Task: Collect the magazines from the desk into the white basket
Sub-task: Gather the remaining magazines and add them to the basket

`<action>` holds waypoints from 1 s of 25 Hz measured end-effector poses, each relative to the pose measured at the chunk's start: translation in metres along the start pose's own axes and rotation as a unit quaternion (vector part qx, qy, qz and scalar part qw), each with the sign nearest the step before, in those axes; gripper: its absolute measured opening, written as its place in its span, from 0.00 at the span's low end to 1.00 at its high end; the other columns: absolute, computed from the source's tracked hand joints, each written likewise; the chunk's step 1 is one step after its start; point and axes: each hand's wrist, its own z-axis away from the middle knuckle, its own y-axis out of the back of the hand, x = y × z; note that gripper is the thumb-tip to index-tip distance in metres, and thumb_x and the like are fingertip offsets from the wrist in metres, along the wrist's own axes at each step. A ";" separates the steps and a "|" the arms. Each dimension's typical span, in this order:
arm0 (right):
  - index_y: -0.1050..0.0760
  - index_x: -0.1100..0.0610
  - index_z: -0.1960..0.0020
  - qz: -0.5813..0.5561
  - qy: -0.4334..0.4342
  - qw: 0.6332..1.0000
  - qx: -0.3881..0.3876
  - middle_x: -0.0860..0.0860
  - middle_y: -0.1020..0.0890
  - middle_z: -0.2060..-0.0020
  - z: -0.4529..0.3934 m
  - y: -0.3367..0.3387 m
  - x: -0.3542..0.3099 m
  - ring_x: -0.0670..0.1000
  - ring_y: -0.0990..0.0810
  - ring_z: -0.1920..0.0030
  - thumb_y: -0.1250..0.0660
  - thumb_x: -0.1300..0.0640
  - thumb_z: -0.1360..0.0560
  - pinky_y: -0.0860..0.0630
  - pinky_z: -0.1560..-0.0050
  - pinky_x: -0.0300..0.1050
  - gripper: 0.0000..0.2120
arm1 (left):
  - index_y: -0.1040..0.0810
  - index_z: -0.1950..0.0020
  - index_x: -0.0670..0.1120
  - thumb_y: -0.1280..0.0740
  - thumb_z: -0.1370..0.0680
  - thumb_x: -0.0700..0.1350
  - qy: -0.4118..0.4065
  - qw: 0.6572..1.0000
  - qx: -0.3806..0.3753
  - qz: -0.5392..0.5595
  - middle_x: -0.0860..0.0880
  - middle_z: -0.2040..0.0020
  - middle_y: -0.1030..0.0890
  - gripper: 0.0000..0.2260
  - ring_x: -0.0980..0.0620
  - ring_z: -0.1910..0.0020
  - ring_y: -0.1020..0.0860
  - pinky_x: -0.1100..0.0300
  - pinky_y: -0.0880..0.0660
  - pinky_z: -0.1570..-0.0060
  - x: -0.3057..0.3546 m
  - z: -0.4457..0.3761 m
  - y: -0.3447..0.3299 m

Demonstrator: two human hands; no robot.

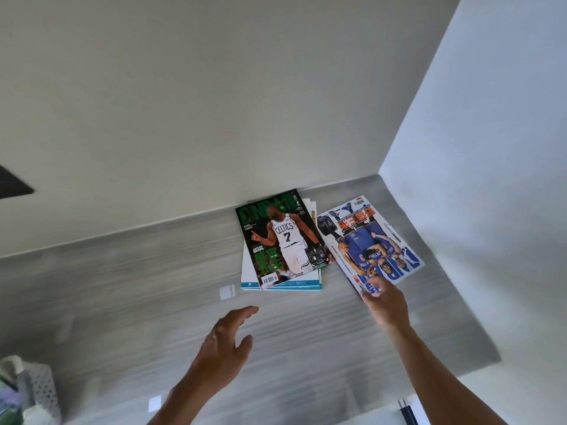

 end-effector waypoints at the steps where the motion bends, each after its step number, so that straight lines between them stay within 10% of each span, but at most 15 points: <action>1: 0.25 0.56 0.37 0.045 0.023 0.999 -0.007 0.55 0.20 0.37 -0.011 0.002 0.007 0.58 0.22 0.40 0.29 0.54 0.27 0.26 0.42 0.50 0.20 | 0.32 0.31 0.60 0.36 0.24 0.42 0.000 1.000 -0.011 -0.012 0.60 0.33 0.27 0.23 0.60 0.37 0.28 0.59 0.31 0.36 0.007 -0.008 -0.007; 7: 0.39 0.58 0.26 0.280 0.066 0.955 -0.075 0.57 0.34 0.27 -0.036 -0.023 0.025 0.59 0.30 0.33 0.32 0.46 0.26 0.24 0.39 0.53 0.34 | 0.31 0.35 0.64 0.37 0.23 0.44 0.013 0.999 -0.030 -0.040 0.66 0.36 0.29 0.20 0.63 0.38 0.29 0.61 0.30 0.39 0.025 -0.035 -0.037; 14: 0.37 0.63 0.27 0.409 0.200 0.889 -0.042 0.63 0.17 0.47 -0.042 -0.036 0.013 0.47 0.18 0.66 0.39 0.61 0.19 0.18 0.63 0.40 0.22 | 0.28 0.40 0.64 0.37 0.24 0.42 0.033 0.999 -0.019 -0.031 0.65 0.39 0.23 0.19 0.67 0.41 0.27 0.62 0.28 0.40 0.033 -0.036 -0.051; 21: 0.24 0.56 0.43 0.329 0.142 0.934 -0.017 0.54 0.14 0.52 -0.046 0.017 -0.008 0.55 0.15 0.51 0.37 0.59 0.23 0.20 0.53 0.49 0.09 | 0.23 0.48 0.66 0.36 0.25 0.39 0.061 0.997 0.017 0.050 0.62 0.53 0.17 0.19 0.64 0.50 0.21 0.62 0.24 0.51 0.041 -0.038 -0.035; 25: 0.21 0.62 0.55 0.244 0.191 0.939 0.150 0.59 0.16 0.66 -0.013 0.062 -0.039 0.63 0.18 0.65 0.29 0.68 0.33 0.24 0.64 0.52 0.08 | 0.22 0.52 0.64 0.36 0.24 0.37 0.054 0.992 0.057 0.102 0.55 0.54 0.16 0.19 0.60 0.54 0.19 0.61 0.23 0.55 0.056 -0.051 -0.025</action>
